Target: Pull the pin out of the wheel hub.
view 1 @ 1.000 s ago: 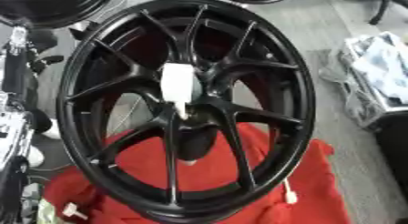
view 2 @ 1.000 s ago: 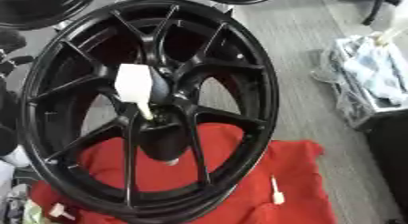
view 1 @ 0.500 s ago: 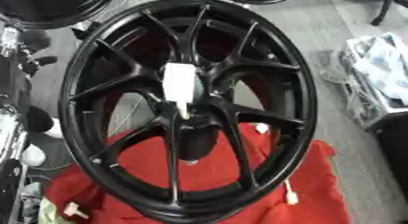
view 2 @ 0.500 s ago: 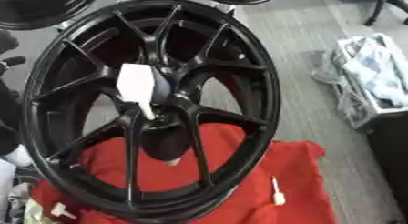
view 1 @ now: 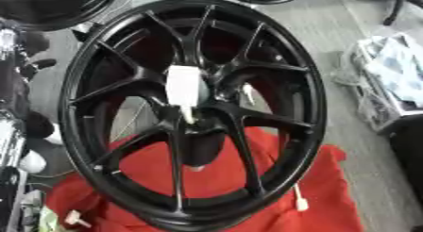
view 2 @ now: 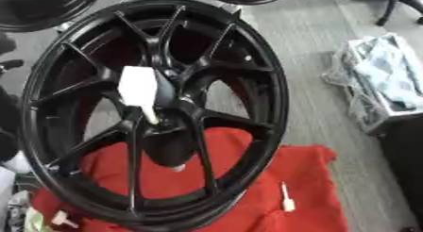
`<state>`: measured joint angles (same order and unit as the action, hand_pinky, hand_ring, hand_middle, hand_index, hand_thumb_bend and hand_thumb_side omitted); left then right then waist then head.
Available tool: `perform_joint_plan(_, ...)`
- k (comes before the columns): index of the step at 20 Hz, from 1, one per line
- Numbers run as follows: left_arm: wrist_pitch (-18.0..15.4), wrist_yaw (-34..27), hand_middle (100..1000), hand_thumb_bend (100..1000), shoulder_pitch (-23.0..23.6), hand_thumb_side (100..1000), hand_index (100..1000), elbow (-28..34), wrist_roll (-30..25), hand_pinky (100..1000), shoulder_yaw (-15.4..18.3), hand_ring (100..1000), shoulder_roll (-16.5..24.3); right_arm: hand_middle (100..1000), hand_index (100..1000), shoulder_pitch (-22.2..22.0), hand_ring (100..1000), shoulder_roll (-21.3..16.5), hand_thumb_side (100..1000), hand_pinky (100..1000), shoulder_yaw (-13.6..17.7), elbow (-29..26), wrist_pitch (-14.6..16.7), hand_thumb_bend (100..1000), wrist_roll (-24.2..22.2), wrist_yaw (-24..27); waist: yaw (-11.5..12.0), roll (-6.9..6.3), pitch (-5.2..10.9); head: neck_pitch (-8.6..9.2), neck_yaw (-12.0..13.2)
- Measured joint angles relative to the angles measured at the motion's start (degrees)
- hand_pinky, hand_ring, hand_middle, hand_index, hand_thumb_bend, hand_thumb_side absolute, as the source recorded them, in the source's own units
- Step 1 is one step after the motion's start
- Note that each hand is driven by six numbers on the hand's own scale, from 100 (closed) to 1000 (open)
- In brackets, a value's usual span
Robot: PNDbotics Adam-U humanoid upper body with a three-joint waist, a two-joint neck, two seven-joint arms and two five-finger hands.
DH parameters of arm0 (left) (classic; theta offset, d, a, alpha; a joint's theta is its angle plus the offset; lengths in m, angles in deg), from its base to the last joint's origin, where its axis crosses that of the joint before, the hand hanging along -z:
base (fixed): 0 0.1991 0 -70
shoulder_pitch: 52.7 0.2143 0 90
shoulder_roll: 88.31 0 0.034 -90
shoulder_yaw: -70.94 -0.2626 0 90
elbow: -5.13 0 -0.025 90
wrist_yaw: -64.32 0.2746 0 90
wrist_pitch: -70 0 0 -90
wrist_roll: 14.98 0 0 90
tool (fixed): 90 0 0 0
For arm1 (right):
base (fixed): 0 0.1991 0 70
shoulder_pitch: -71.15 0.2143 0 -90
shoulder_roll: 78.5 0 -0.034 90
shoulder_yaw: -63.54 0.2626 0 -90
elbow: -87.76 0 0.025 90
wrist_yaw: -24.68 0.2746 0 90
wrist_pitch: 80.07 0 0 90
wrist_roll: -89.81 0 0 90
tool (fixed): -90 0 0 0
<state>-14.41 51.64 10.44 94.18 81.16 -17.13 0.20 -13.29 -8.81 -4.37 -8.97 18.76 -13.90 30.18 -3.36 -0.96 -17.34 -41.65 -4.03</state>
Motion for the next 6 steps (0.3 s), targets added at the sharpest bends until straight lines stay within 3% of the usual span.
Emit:
perform_joint_plan(3,-0.1,0.0,651,141,-0.5,828,691,0.3,-0.1,730,-0.2,826,-0.6,557,836,4.0,637,3.6,601,912,-2.8,-1.4,-0.5,100,2.6,3.0,0.4,-0.68,0.01,0.03,-0.6)
perform_joint_plan(6,-0.3,-0.3,654,141,-0.8,825,693,0.5,-0.3,729,-0.4,826,-1.0,588,846,6.6,661,6.7,607,922,-4.7,-2.0,-1.0,100,4.0,6.1,0.8,-0.87,0.00,0.24,-0.9)
